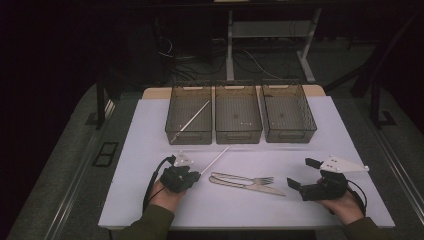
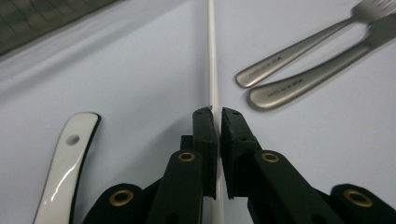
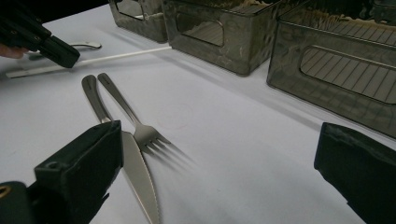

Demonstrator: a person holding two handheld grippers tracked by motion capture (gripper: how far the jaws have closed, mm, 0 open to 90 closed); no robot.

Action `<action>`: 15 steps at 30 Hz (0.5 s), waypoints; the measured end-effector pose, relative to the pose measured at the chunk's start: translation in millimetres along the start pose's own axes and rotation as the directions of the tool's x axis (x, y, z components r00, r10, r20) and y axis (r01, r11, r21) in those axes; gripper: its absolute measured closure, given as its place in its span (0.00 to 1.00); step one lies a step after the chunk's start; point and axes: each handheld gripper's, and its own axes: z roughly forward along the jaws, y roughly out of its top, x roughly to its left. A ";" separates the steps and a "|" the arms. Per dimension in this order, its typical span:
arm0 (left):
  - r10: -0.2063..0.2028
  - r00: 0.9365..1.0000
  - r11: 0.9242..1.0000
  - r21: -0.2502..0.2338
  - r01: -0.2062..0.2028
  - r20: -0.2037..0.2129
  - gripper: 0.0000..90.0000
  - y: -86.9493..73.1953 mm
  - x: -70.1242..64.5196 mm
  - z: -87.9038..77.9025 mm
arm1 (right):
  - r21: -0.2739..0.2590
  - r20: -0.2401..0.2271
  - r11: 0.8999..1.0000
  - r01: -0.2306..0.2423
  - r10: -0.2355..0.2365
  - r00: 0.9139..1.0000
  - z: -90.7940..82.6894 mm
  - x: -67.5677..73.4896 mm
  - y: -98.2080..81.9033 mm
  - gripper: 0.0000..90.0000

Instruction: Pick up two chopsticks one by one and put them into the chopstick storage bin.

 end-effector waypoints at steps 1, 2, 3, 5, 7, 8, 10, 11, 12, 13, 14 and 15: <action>0.000 1.000 1.000 -0.014 0.000 0.006 0.93 0.6 0.0 -1.5 | -0.001 0.001 1.000 -0.001 0.001 1.000 -0.1 -0.1 0.0 0.02; -0.001 1.000 1.000 -0.025 0.001 0.011 0.93 1.4 0.0 -3.3 | 0.000 0.000 1.000 -0.002 0.002 1.000 -0.1 -0.2 0.0 0.02; -0.010 1.000 0.999 -0.037 0.011 0.017 0.93 2.0 -0.4 -5.0 | 0.000 0.001 1.000 -0.002 0.002 1.000 0.1 -0.3 -0.1 0.02; -0.004 1.000 0.998 -0.055 0.005 0.029 0.93 3.8 0.5 -8.7 | 0.004 0.003 1.000 -0.003 0.003 1.000 0.3 -0.3 -0.1 0.02; -0.012 0.999 0.997 -0.074 0.015 0.038 0.93 5.5 0.6 -13.2 | 0.006 0.004 1.000 -0.004 0.004 1.000 0.3 -0.3 -0.1 0.02; -0.014 0.999 0.996 -0.084 0.018 0.043 0.93 6.5 0.9 -15.8 | 0.005 0.004 1.000 -0.004 0.004 1.000 0.2 -0.4 -0.2 0.02; -0.016 0.999 0.995 -0.102 0.021 0.049 0.93 8.4 2.0 -20.1 | 0.003 0.004 1.000 -0.004 0.004 1.000 0.0 -0.7 -0.2 0.02; -0.015 0.998 0.994 -0.110 0.021 0.054 0.93 9.2 2.9 -21.9 | 0.002 0.005 1.000 -0.005 0.005 1.000 0.1 -0.9 -0.2 0.02; -0.017 0.998 0.993 -0.120 0.023 0.053 0.93 9.8 3.4 -23.7 | 0.003 0.005 1.000 -0.005 0.005 1.000 0.2 -0.8 -0.2 0.02; -0.017 0.998 0.991 -0.132 0.024 0.059 0.93 10.5 4.0 -25.0 | 0.004 0.005 1.000 -0.005 0.005 1.000 0.4 -0.7 -0.3 0.02; -0.009 0.998 0.991 -0.134 0.018 0.065 0.93 11.5 4.9 -26.7 | 0.005 0.005 1.000 -0.004 0.004 1.000 0.5 -0.6 -0.3 0.02; -0.010 0.998 0.990 -0.143 0.019 0.066 0.93 12.7 5.3 -27.7 | 0.005 0.004 1.000 -0.005 0.005 1.000 0.5 -0.4 -0.2 0.02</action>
